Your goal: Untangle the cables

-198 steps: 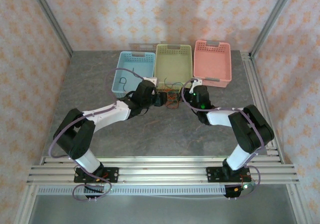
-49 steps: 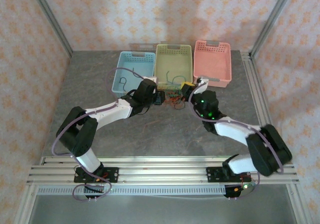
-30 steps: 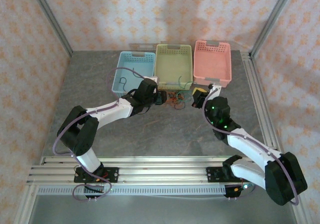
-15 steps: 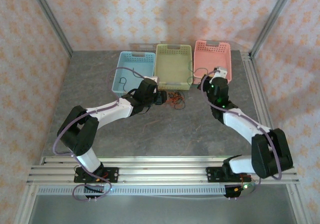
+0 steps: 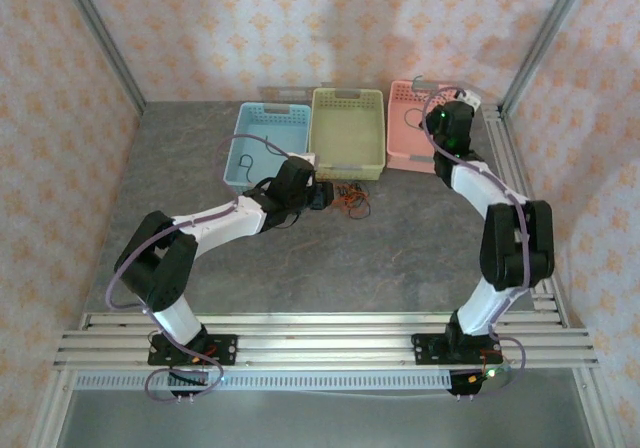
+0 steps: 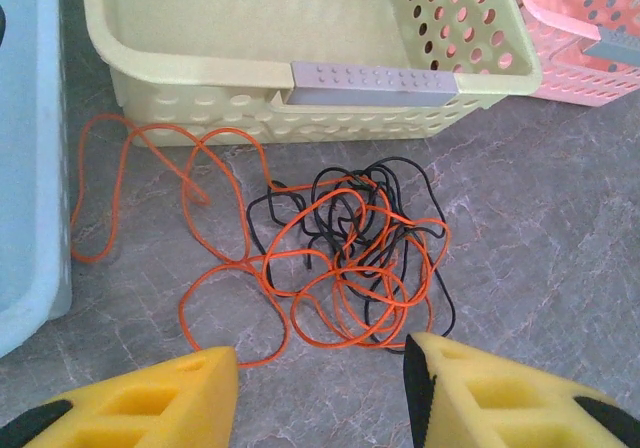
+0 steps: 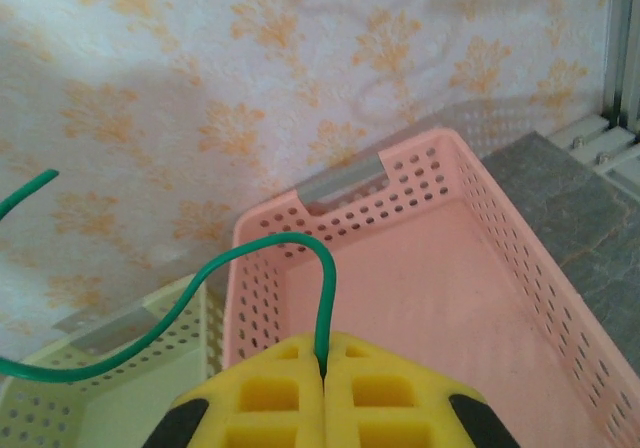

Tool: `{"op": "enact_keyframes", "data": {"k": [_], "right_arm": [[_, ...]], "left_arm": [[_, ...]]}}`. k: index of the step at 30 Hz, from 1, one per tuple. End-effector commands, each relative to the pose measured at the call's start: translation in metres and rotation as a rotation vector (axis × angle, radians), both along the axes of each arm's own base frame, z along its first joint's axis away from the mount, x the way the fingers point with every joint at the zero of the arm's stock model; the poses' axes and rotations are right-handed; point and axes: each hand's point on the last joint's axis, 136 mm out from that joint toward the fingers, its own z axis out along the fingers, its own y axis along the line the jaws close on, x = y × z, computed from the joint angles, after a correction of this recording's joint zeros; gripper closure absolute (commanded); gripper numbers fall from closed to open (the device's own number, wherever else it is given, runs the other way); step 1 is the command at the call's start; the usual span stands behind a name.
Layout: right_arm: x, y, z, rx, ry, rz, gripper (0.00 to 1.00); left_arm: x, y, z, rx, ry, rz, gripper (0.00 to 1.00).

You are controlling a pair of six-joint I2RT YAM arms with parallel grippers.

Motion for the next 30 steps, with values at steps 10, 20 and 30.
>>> {"op": "enact_keyframes", "data": {"k": [10,20,30], "right_arm": [[0.005,-0.003,-0.008,0.055,0.088,0.034,0.51],[-0.084,0.083,-0.026,0.13,0.076,0.239,0.58],[-0.133,0.191,-0.113,0.082,0.251,0.57,0.58]], "left_arm": [[0.006,-0.001,0.004,0.004,-0.001,0.003,0.52],[0.006,-0.001,0.004,0.002,-0.001,0.002,0.52],[0.006,-0.001,0.004,0.003,-0.001,0.002,0.52]]}}
